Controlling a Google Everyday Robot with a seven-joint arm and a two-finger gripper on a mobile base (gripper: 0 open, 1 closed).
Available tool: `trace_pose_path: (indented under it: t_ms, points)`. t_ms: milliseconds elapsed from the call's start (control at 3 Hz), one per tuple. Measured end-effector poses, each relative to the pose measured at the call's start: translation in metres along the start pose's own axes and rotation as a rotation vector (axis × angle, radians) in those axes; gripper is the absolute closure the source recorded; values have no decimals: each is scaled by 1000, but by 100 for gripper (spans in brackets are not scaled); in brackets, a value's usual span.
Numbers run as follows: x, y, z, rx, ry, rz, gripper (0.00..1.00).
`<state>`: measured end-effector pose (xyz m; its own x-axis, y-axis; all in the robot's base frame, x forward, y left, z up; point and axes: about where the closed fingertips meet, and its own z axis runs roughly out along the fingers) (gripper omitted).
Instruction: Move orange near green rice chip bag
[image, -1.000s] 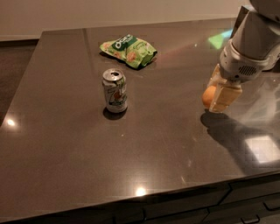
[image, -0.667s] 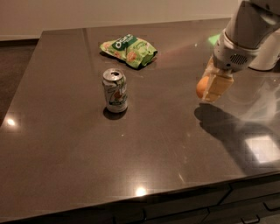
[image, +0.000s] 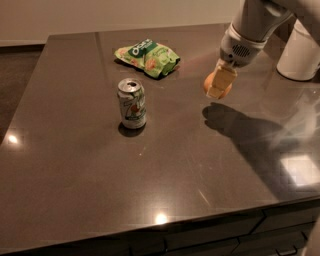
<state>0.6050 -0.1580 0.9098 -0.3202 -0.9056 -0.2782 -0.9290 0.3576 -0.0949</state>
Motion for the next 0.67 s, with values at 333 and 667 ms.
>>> trace_pose_path:
  t_ms: [333, 667]
  points:
    - [-32, -32, 16, 19, -20, 95, 100]
    - [-50, -51, 28, 24, -29, 144, 100]
